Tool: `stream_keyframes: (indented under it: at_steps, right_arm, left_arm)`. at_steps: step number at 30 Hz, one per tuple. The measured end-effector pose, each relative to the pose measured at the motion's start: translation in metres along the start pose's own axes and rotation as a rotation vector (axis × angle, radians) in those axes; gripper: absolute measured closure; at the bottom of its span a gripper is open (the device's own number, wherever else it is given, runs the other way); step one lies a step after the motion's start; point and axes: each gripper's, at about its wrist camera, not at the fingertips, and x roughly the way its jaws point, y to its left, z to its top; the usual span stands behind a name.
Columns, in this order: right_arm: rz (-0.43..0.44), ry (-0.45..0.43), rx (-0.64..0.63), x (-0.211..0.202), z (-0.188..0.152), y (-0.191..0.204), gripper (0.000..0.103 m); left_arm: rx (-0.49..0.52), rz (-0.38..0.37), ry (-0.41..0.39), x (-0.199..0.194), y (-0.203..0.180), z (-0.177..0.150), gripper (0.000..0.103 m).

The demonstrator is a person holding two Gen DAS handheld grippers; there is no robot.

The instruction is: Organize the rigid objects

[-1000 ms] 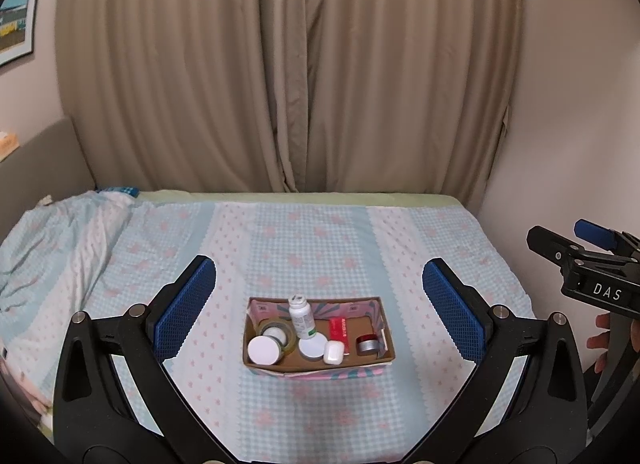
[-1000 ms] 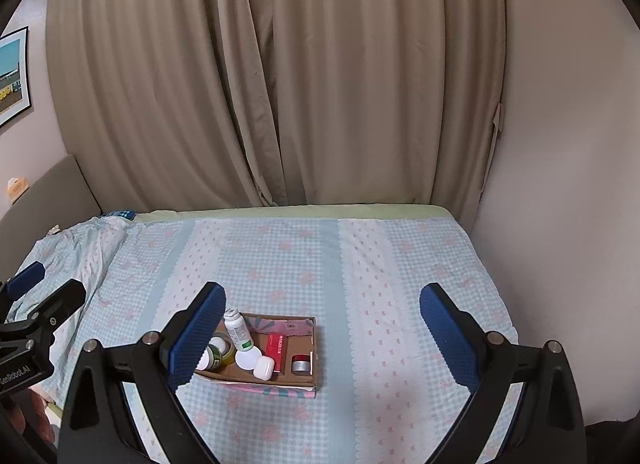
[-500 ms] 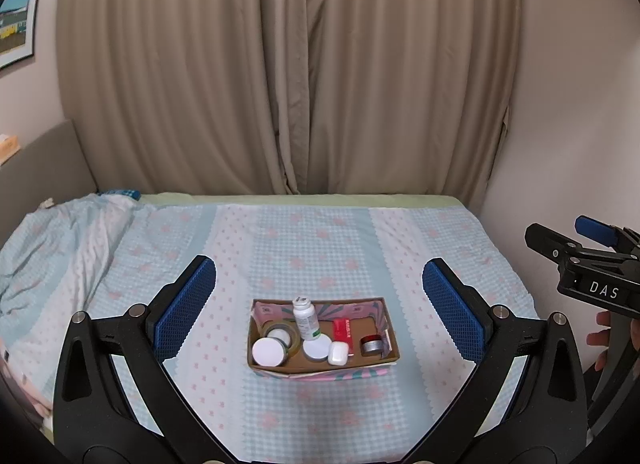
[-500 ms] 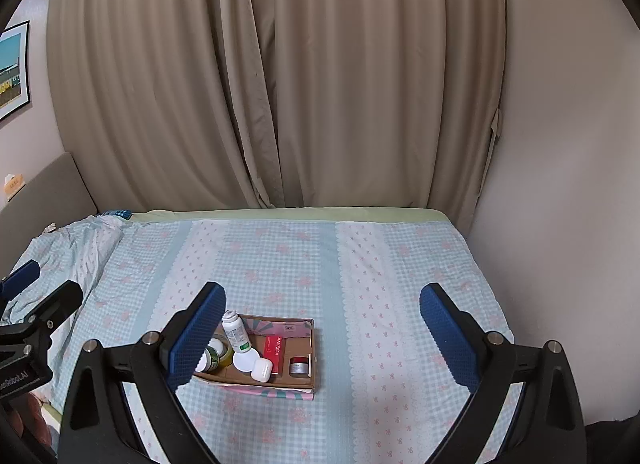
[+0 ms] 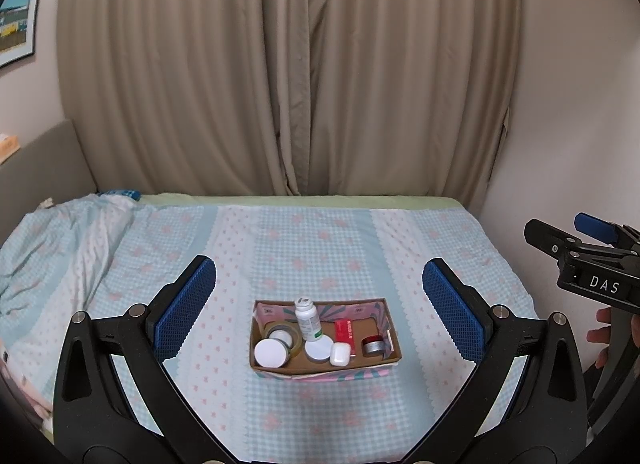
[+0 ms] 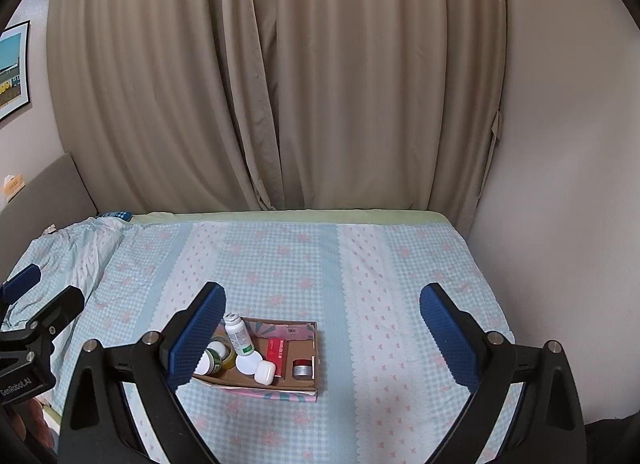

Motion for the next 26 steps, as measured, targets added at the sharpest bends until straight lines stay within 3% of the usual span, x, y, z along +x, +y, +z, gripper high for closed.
stream_keyframes:
  at_steps: [10,18,26]
  right_arm:
    - [-0.002,-0.006,0.0,0.004,0.004,0.004,0.006]
    - [-0.001,-0.007,-0.001,0.003,0.004,0.004,0.006]
    - [-0.007,-0.01,0.001,0.003,0.004,0.004,0.006]
  left_arm:
    - [-0.009,0.004,-0.005,0.001,0.004,0.0,0.0]
    - [-0.021,0.056,-0.028,0.001,0.009,-0.003,0.0]
    - [-0.028,0.047,-0.043,0.0,0.01,-0.008,0.0]
